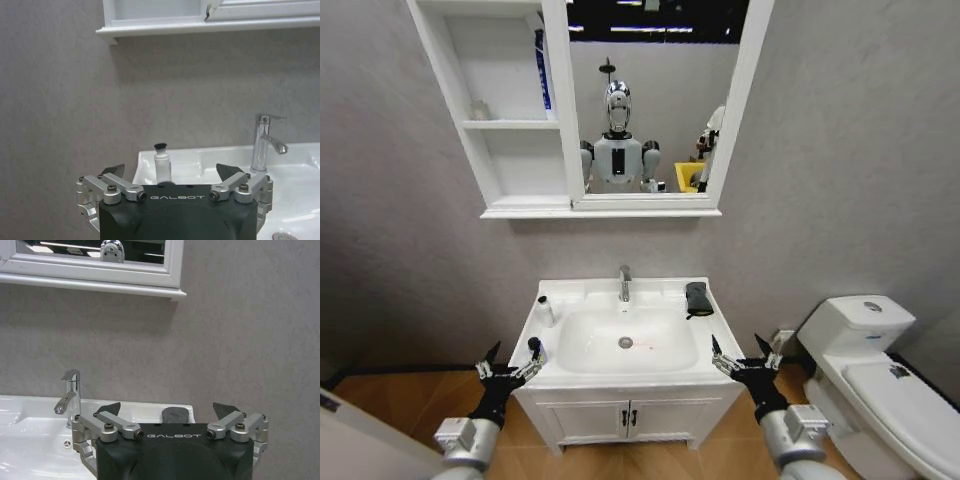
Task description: Move facial cleanser and shampoo from washbasin to cabinet, then wipe washbasin with towel.
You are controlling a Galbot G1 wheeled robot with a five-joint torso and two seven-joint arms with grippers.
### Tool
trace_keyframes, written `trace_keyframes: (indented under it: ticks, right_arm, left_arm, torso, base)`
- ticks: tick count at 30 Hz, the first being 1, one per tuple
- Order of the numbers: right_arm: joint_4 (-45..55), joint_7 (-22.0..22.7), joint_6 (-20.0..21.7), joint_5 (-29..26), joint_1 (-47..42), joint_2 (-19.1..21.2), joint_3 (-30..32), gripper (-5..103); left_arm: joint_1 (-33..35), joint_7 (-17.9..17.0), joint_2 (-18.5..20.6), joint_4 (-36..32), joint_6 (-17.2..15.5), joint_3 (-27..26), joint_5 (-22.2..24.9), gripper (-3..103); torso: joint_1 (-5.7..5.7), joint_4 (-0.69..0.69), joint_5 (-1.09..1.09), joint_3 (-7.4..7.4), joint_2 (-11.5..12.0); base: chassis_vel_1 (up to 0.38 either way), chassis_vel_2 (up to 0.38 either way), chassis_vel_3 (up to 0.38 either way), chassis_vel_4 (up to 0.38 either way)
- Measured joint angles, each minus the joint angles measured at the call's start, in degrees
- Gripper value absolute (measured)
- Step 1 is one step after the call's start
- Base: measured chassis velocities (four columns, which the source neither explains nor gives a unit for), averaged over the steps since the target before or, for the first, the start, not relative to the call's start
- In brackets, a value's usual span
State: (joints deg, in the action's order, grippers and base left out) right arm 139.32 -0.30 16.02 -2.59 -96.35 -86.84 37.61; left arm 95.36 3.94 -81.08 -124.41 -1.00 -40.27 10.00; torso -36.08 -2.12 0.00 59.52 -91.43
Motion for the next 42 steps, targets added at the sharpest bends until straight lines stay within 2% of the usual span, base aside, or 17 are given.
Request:
trace_keyframes:
  ticks: [4, 10, 18, 23, 27, 35, 42]
  right_arm:
    - [0.21, 0.53, -0.64, -0.36, -0.31, -0.24, 0.44, 100]
    - [0.67, 0.92, -1.42, -0.73, -0.80, -0.32, 0.95, 100]
    - [1.43, 1.39, -2.18, -1.38, -0.99, -0.42, 0.96, 100]
    - [1.53, 1.53, -2.93, -1.97, -1.33, -0.11, 1.47, 100]
    - [0.98, 1.55, -2.93, -2.63, -0.38, 0.44, 1.30, 100]
    - [-0.35, 1.72, -3.61, -4.27, -0.25, 0.87, 2.13, 100]
    - [-1.56, 1.70, -4.10, -4.62, -0.27, 1.02, 2.16, 100]
  left_arm:
    - [-1.66, 0.01, -0.35, 4.69, 1.64, 0.70, -2.02, 100]
    - [-4.17, 0.14, -0.17, 8.86, 2.37, 1.64, -3.55, 100]
    - [-9.15, -0.23, 0.03, 14.41, 1.42, 3.14, -4.71, 100]
    - [-12.79, -1.17, -0.08, 17.34, -0.54, 3.49, -4.46, 100]
    - [-13.98, -1.42, 0.38, 19.44, -0.83, 3.33, -4.24, 100]
    - [-16.93, -2.34, 0.79, 23.42, -1.01, 4.06, -4.17, 100]
    - [-18.37, -3.00, 0.59, 24.32, -1.46, 4.38, -4.17, 100]
  torso:
    - [-0.03, 0.03, 0.00, 0.01, 0.00]
    - [-0.11, 0.03, 0.01, 0.02, 0.04]
    - [-0.09, 0.03, 0.00, 0.02, 0.03]
    - [-0.10, 0.04, 0.01, 0.02, 0.03]
    - [-0.10, 0.01, 0.02, 0.03, 0.03]
    - [-0.09, 0.03, 0.00, 0.02, 0.03]
    - [-0.09, 0.03, 0.01, 0.02, 0.04]
  base:
    - [0.000, 0.000, 0.000, 0.000]
    - [-0.019, -0.004, 0.006, -0.009]
    - [0.000, 0.000, 0.000, 0.000]
    - [0.000, 0.000, 0.000, 0.000]
    - [0.000, 0.000, 0.000, 0.000]
    - [0.000, 0.000, 0.000, 0.000]
    - [0.000, 0.000, 0.000, 0.000]
